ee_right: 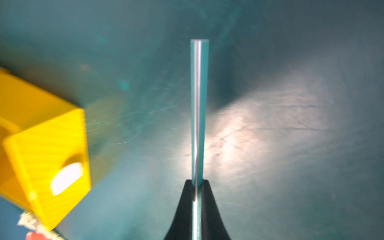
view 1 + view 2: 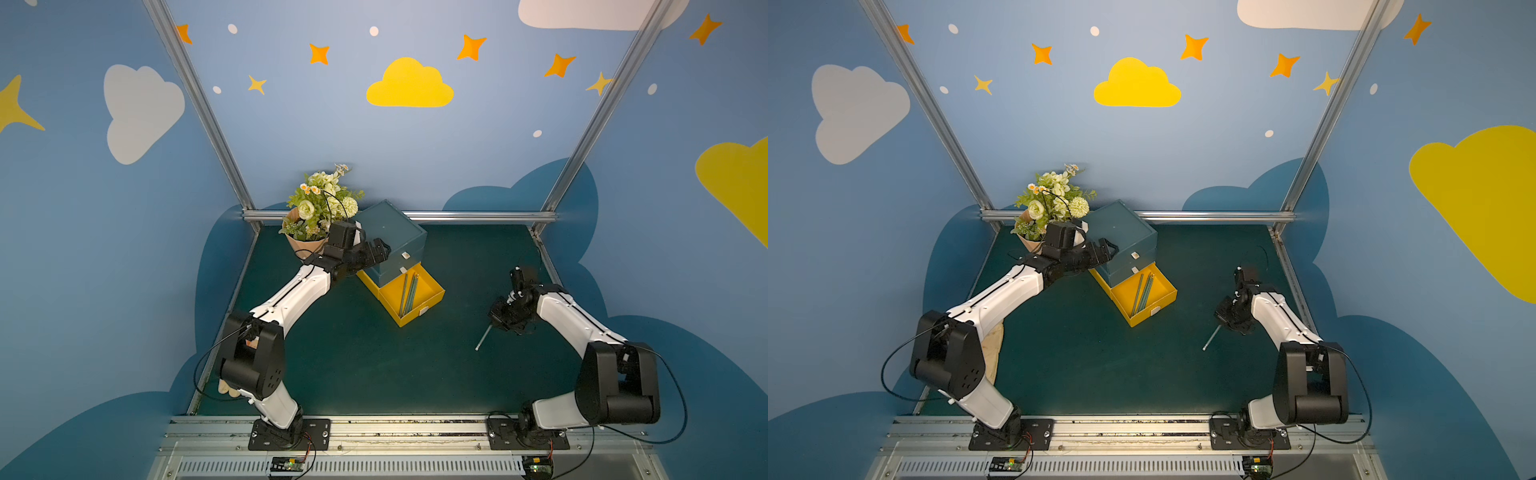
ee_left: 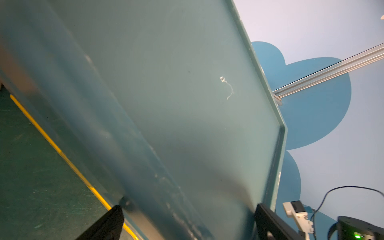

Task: Please place the pencils in the drawer according to their color
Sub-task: Pick up the pencil from the center of the board, then place the pencil in the drawer.

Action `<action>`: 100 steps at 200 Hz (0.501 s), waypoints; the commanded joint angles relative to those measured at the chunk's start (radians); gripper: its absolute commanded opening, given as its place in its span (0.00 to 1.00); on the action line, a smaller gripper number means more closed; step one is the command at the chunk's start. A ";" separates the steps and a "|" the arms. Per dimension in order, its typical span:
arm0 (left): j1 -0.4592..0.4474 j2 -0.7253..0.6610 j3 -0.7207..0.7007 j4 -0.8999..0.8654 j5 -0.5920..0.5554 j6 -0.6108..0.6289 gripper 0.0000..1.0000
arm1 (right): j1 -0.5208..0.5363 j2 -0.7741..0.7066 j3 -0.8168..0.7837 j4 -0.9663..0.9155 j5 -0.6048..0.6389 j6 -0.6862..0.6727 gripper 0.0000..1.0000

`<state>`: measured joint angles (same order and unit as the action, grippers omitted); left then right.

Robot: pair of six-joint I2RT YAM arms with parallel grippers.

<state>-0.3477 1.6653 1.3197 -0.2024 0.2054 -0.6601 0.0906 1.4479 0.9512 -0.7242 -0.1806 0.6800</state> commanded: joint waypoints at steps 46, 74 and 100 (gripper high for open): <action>-0.019 0.011 0.080 -0.113 0.000 0.076 1.00 | 0.075 -0.019 0.137 -0.044 -0.023 0.041 0.00; -0.015 0.005 0.122 -0.124 -0.004 0.092 1.00 | 0.098 -0.008 0.165 -0.033 -0.028 0.051 0.00; -0.009 -0.011 0.147 -0.124 -0.005 0.098 1.00 | 0.124 0.007 0.196 -0.012 -0.032 0.069 0.00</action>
<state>-0.3557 1.6672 1.4239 -0.3298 0.1864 -0.5953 0.1936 1.4467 1.1019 -0.7300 -0.2039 0.7261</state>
